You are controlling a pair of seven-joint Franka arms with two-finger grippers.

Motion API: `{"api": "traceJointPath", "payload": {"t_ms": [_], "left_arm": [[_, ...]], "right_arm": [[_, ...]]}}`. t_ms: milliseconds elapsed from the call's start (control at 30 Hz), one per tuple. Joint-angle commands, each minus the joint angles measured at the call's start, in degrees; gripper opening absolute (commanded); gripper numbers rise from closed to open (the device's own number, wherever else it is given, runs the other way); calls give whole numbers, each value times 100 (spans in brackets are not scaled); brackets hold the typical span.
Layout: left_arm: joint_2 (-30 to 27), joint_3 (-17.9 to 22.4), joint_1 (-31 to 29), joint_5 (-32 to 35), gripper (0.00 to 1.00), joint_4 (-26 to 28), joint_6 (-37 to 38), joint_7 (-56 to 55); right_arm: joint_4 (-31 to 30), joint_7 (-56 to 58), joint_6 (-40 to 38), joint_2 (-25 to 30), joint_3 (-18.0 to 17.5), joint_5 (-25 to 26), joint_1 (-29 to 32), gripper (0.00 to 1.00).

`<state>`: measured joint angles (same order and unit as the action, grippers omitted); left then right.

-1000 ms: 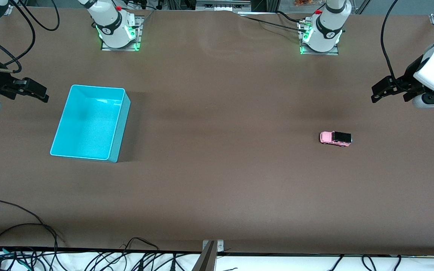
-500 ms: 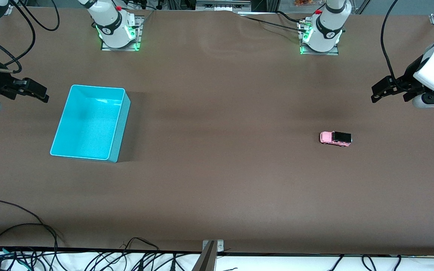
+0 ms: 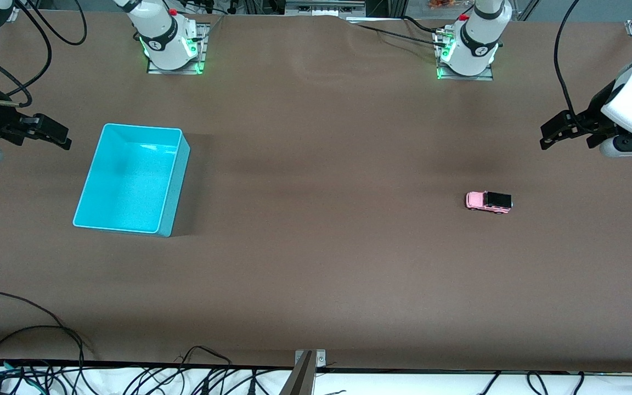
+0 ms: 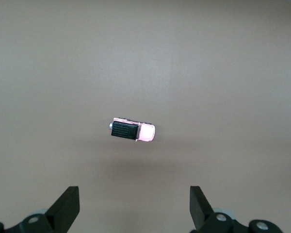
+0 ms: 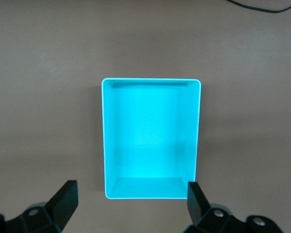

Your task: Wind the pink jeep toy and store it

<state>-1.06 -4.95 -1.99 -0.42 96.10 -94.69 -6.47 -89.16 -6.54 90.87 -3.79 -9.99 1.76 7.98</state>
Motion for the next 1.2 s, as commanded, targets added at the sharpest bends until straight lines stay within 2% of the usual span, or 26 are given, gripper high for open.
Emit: {"api": "traceJointPath", "payload": {"t_ms": [0,1167], "left_arm": [[-25,-41,-38,16,100,-56,91,120],[-96,-112,-20,-11,100,-152,214,102]], "right_arm": [[110,56,-26,-34,-12,26,11,100],[110,56,-26,-34,-12,26,37,100]]}}
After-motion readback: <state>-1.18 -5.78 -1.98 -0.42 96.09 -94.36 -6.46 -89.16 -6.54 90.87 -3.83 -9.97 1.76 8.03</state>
